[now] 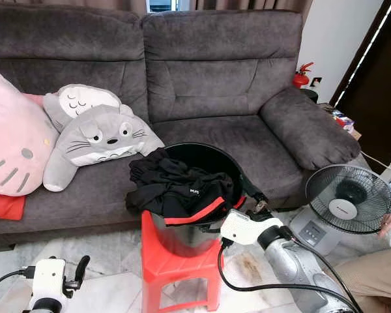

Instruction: Hang hanger

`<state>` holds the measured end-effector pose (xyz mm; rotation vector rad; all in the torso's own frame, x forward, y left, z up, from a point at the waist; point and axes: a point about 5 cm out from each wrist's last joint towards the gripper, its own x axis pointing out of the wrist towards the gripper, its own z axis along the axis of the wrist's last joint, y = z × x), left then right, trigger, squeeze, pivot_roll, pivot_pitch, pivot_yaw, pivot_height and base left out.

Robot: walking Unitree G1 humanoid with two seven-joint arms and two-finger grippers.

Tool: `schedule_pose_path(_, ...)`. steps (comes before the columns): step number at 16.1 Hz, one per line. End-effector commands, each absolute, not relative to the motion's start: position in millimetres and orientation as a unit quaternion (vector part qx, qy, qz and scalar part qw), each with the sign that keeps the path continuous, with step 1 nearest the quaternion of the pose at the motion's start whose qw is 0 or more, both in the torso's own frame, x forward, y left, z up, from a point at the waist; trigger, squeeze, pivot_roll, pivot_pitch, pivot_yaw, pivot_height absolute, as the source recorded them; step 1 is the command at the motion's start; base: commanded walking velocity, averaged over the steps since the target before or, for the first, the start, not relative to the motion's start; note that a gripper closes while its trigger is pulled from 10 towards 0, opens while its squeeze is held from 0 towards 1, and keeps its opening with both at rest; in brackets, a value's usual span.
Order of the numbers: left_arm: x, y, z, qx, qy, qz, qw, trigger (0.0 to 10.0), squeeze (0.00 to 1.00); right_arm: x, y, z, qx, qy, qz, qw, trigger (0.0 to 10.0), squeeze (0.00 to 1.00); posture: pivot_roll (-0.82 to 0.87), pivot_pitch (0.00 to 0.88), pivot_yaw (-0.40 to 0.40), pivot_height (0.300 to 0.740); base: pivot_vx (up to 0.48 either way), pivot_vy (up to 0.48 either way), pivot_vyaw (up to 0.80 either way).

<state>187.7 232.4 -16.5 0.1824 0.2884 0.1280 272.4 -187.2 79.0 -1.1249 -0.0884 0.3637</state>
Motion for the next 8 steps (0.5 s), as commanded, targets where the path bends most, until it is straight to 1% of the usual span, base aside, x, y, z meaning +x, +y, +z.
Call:
schedule_pose_path(1, 188.8, 228.0, -18.3, 0.098, 0.150, 0.051, 0.983, 10.0, 0.00, 274.0, -186.4, 79.0, -0.513, -0.034, 0.176, 0.839, 10.0, 0.00, -0.01, 0.000, -0.078, 0.740, 0.000, 0.000, 0.00)
schedule_pose_path(2, 187.4, 229.0, -19.9, 0.100, 0.154, 0.049, 0.982, 10.0, 0.00, 272.0, -183.7, 76.6, -0.502, -0.026, 0.191, 0.843, 10.0, 0.00, -0.01, 0.000, -0.078, 0.740, 0.000, 0.000, 0.00)
schedule_pose_path(5, 183.6, 233.7, -24.6, 0.102, 0.165, 0.046, 0.980, 10.0, 0.00, 266.5, -184.5, 66.8, -0.500, 0.009, 0.224, 0.837, 10.0, 0.00, -0.02, 0.000, -0.078, 0.740, 0.000, 0.000, 0.00)
schedule_pose_path(8, 180.9, 237.2, -31.0, 0.104, 0.182, 0.044, 0.977, 10.0, 0.00, 268.4, -186.1, 68.2, -0.495, 0.016, 0.224, 0.840, 10.0, 0.00, -0.02, 0.000, -0.078, 0.740, 0.000, 0.000, 0.00)
